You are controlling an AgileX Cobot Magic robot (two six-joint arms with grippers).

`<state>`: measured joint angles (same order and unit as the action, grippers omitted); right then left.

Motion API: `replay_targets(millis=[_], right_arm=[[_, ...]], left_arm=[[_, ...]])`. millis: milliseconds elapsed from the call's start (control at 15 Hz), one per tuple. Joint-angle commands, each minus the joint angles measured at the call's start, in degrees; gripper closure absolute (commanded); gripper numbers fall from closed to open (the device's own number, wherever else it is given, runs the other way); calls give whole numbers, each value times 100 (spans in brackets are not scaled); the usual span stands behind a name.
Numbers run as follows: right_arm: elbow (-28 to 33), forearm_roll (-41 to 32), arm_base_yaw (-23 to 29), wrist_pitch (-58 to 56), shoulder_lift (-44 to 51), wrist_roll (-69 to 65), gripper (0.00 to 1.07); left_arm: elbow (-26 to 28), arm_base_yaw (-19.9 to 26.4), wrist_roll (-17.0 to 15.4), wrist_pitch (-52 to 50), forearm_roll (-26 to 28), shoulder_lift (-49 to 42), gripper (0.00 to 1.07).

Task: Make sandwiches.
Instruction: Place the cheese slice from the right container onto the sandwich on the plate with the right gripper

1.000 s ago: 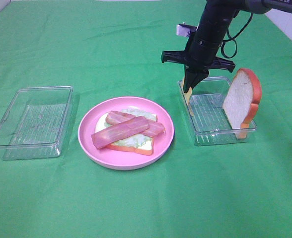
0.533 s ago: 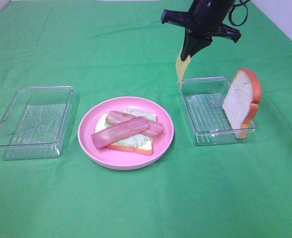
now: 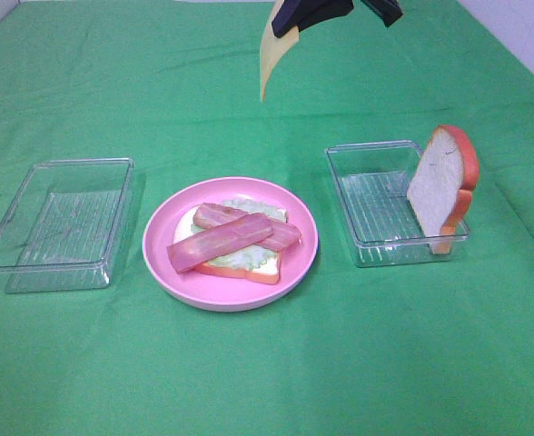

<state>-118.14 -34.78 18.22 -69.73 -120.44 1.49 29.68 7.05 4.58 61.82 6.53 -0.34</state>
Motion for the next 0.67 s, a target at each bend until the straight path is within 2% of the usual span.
replay_targets(millis=[67, 133, 200, 267, 467, 667], right_arm=[[653, -40, 0, -120, 281, 201, 107], [1220, -201, 0, 286, 521, 350, 107], [2475, -1020, 0, 957, 1094, 1100, 107], [2899, -1627, 0, 1140, 1266, 1524, 107], [3673, -2956, 0, 1117, 1438, 2676, 107], [3948, -3128, 0, 1175, 1438, 2773, 107]], left_arm=[[-11, 11, -34, 0, 11, -103, 9], [-11, 11, -34, 0, 11, -103, 9], [-11, 11, -34, 0, 11, -103, 9], [-11, 11, -34, 0, 11, -103, 9], [-11, 11, -34, 0, 11, -103, 9], [-11, 11, -34, 0, 11, -103, 9]])
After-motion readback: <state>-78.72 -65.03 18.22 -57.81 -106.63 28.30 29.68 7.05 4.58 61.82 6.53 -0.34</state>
